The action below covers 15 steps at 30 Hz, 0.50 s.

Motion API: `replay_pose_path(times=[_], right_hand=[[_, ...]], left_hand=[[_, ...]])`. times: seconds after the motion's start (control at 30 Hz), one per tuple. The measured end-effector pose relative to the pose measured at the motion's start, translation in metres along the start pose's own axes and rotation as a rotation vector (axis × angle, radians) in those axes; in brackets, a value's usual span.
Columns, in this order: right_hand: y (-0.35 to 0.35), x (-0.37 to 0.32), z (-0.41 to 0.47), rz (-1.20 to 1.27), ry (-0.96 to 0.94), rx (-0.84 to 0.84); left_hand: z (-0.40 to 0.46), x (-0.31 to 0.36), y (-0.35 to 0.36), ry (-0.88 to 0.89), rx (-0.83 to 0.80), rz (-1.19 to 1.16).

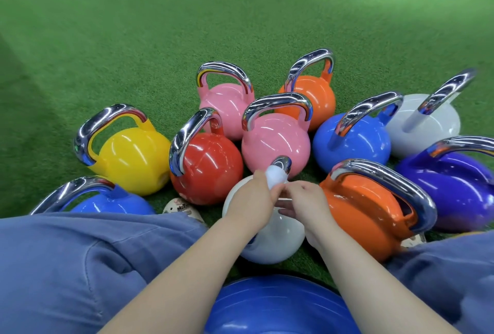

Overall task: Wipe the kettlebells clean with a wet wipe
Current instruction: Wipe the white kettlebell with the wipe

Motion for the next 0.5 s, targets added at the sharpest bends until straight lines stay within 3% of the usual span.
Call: replay_pose_path(times=[0.1, 0.23, 0.4, 0.5], right_hand=[[0.002, -0.003, -0.009, 0.040, 0.067, -0.040], [0.011, 0.005, -0.015, -0.032, 0.012, 0.059], [0.028, 0.031, -0.036, -0.156, -0.106, 0.238], [0.033, 0.037, -0.046, -0.163, -0.153, 0.243]], left_hand=[[-0.005, -0.003, -0.002, 0.015, -0.053, -0.053], [-0.019, -0.007, -0.006, -0.005, -0.121, -0.246], [-0.044, -0.016, 0.003, -0.212, -0.125, -0.446], [-0.052, -0.022, 0.014, -0.138, -0.109, -0.337]])
Point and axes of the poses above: each hand's wrist, its own z-axis towards the middle knuckle, its own y-axis out of the palm, x = y × z, the point moved 4 cm from there along z, towards the middle knuckle, and after that the axes turned 10 degrees about y, right-handed, at the moved point
